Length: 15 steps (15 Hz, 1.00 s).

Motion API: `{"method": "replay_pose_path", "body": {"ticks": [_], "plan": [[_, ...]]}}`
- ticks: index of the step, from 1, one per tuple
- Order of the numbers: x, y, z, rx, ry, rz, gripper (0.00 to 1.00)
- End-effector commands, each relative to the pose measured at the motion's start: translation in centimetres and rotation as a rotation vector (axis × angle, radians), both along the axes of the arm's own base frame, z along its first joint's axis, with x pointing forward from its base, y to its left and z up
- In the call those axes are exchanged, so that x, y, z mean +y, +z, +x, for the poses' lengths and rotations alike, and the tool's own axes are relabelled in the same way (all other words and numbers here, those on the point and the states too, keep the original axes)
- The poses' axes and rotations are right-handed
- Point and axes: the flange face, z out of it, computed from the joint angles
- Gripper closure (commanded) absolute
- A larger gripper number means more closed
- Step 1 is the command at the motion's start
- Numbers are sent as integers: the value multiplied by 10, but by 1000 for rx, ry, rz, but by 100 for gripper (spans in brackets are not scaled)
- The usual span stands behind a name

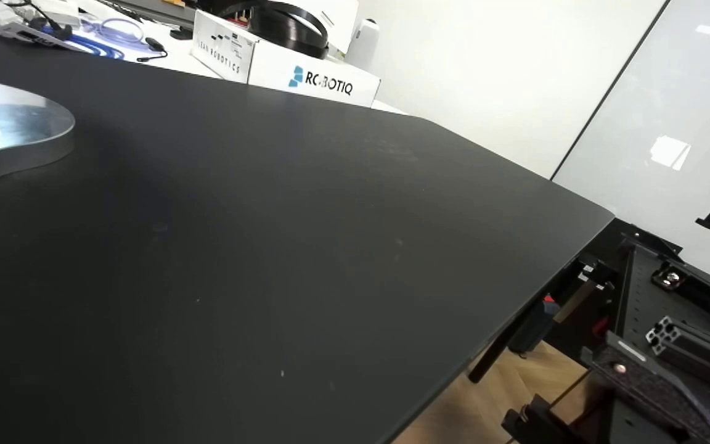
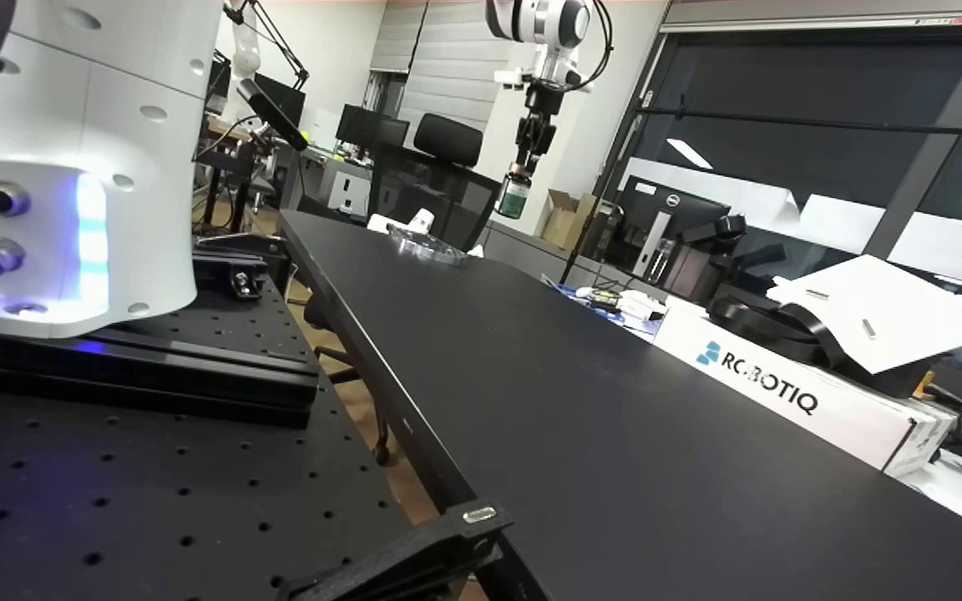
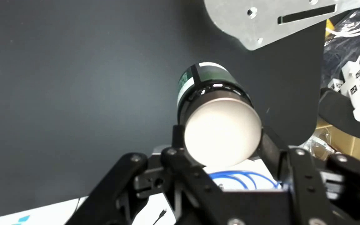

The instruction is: Move the bottle to the right side of the table

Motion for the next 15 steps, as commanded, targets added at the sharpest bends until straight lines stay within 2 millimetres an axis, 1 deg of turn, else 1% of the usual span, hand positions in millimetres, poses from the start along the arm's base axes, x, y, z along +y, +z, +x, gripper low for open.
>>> {"method": "replay_pose_path", "body": {"ticks": [1,3,5,7,8,9,11,13,15], "plan": [[-83,27,0,-11,3,-60,65],[-132,31,0,11,-3,-91,65],[-176,29,-4,26,-9,-115,65],[-214,14,-9,45,-14,-128,65],[-230,2,-10,51,-18,-123,65],[-243,-10,-12,51,-27,-121,65],[-262,-41,-15,41,-35,-112,65],[-273,-76,-18,31,-43,-109,65],[-278,-108,-23,42,-57,-111,65]]}}
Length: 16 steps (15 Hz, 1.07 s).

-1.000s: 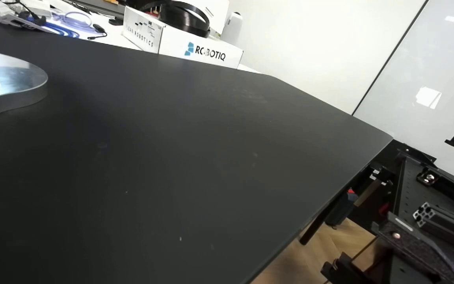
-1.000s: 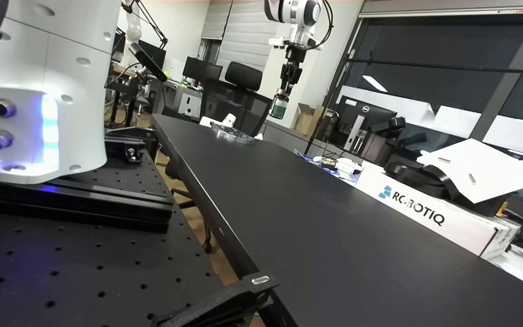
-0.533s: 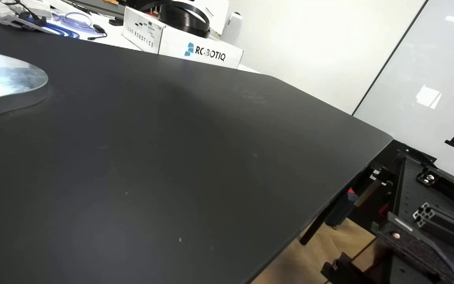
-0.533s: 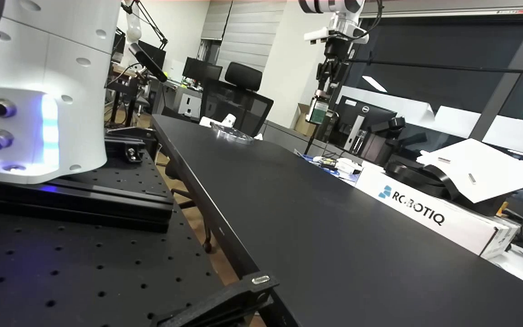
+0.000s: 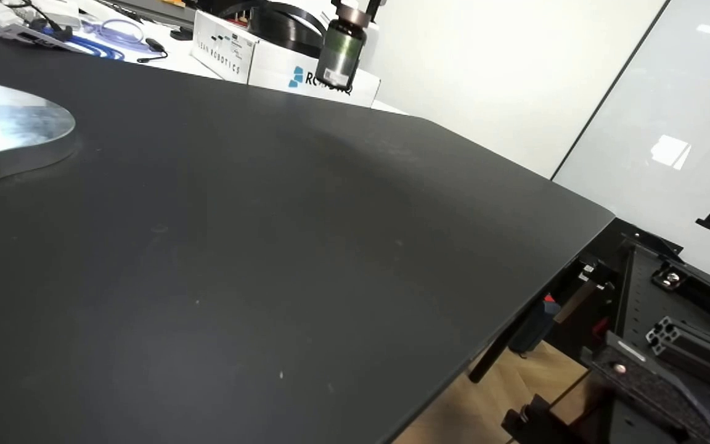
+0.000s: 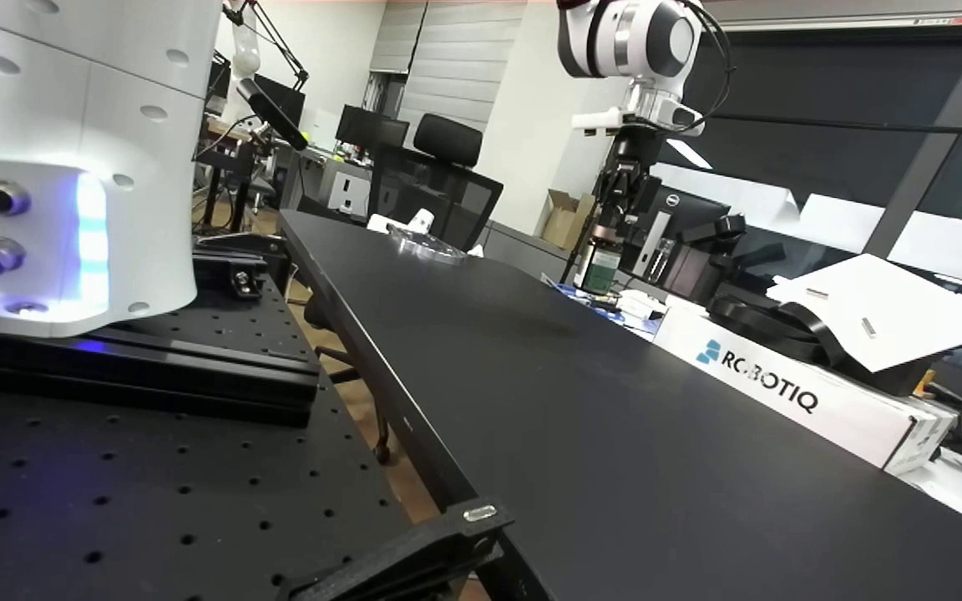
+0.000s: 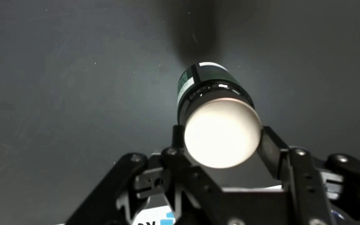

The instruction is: Move the bottle to the right side of the table

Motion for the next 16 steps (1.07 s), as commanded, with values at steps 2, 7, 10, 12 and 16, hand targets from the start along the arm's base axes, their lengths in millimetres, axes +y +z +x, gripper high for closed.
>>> {"method": "replay_pose_path", "body": {"ticks": [2,7,10,12,16], "plan": [[-7,-53,-18,16,-16,13,65],[-1,-72,-22,19,-12,30,65],[4,-55,-28,14,-6,50,14],[7,-16,-37,-20,7,68,2],[9,66,-62,-122,32,86,0]]}}
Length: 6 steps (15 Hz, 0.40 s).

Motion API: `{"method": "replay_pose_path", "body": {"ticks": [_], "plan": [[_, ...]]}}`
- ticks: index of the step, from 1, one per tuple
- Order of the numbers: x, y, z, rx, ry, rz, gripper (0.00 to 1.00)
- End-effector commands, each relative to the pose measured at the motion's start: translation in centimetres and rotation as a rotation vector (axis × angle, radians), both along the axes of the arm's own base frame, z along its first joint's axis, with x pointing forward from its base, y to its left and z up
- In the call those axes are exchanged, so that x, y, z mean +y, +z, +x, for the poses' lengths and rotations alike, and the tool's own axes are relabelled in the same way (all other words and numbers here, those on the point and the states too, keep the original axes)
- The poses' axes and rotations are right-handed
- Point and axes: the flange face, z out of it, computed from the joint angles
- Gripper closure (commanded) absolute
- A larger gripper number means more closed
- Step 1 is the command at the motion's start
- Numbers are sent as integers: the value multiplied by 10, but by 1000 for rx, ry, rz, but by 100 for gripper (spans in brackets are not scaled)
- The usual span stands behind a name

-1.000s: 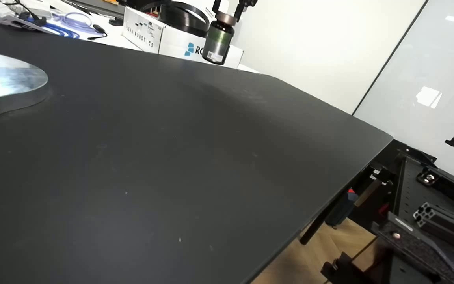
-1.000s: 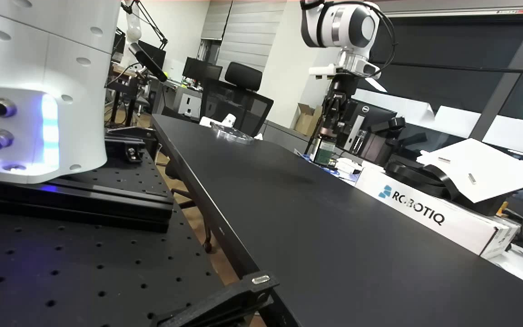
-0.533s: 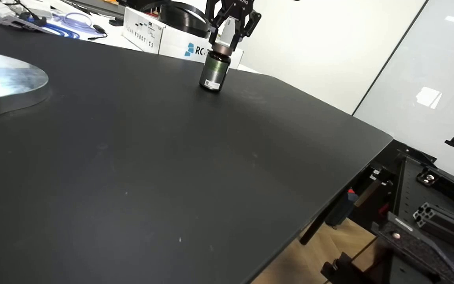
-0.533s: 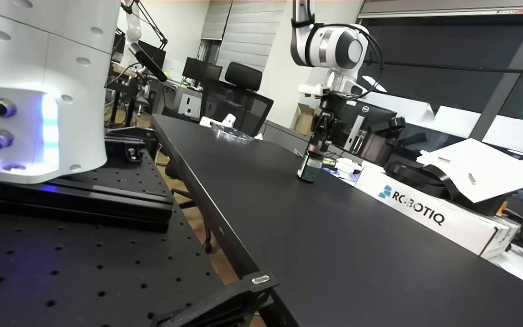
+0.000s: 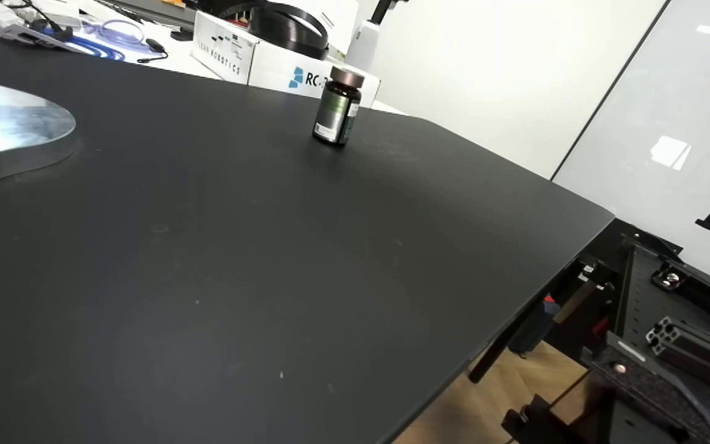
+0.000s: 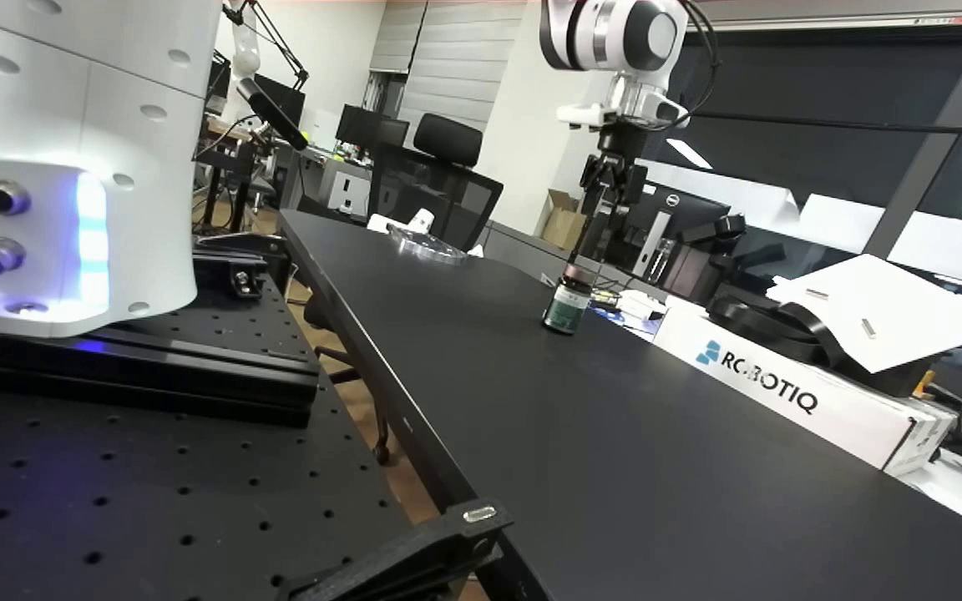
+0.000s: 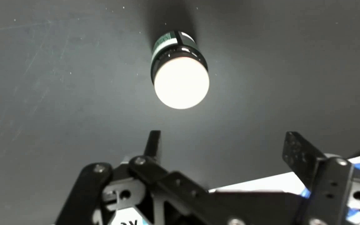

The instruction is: Move the bottle to the right side of the table

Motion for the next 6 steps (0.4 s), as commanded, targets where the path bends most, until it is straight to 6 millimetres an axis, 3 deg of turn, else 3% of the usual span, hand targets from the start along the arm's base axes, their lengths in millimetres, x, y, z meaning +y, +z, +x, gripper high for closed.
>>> {"method": "replay_pose_path", "body": {"ticks": [1,2,4,6], "plan": [[-2,74,-48,-42,34,38,0],[1,45,-15,-40,13,18,0],[2,75,-34,-49,30,30,0],[2,81,-44,-51,35,29,0]]}}
